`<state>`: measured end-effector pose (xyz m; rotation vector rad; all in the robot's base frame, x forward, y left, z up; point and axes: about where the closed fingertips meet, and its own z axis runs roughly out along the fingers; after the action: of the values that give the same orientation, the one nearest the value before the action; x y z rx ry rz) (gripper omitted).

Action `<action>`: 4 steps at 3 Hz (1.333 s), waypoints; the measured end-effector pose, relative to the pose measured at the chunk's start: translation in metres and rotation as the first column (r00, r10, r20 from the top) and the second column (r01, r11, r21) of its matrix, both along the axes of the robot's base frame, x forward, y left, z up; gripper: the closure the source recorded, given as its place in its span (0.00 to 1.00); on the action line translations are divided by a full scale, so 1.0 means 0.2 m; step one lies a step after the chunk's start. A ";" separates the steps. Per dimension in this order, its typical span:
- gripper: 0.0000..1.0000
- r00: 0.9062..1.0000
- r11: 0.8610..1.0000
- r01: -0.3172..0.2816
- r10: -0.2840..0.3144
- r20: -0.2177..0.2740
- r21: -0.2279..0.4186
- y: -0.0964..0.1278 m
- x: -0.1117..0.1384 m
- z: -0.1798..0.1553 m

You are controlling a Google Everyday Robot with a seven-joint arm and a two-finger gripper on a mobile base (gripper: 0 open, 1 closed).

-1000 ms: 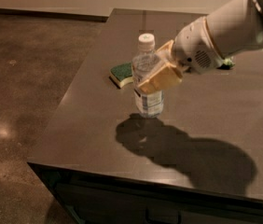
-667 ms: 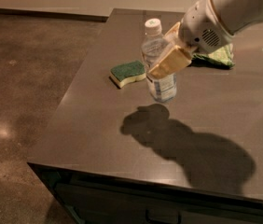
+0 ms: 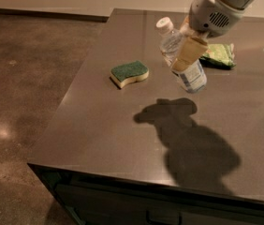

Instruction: Knock blue plastic bottle over

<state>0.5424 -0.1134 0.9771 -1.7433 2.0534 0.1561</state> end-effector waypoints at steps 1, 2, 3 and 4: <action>1.00 0.999 0.991 0.019 -0.023 -0.032 -0.129 -0.11 0.03 -0.07; 1.00 0.998 0.968 0.028 -0.041 -0.047 -0.250 -0.18 0.05 -0.15; 0.82 0.997 0.941 0.037 -0.056 -0.047 -0.337 -0.24 0.05 -0.22; 0.60 0.997 0.921 0.034 -0.058 -0.051 -0.387 -0.27 0.05 -0.27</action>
Offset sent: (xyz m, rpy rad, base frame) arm 0.0056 -0.0590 -0.0475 -0.4086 0.0999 -0.0513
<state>0.5516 -0.1667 0.9223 -1.9306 2.2864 -0.2308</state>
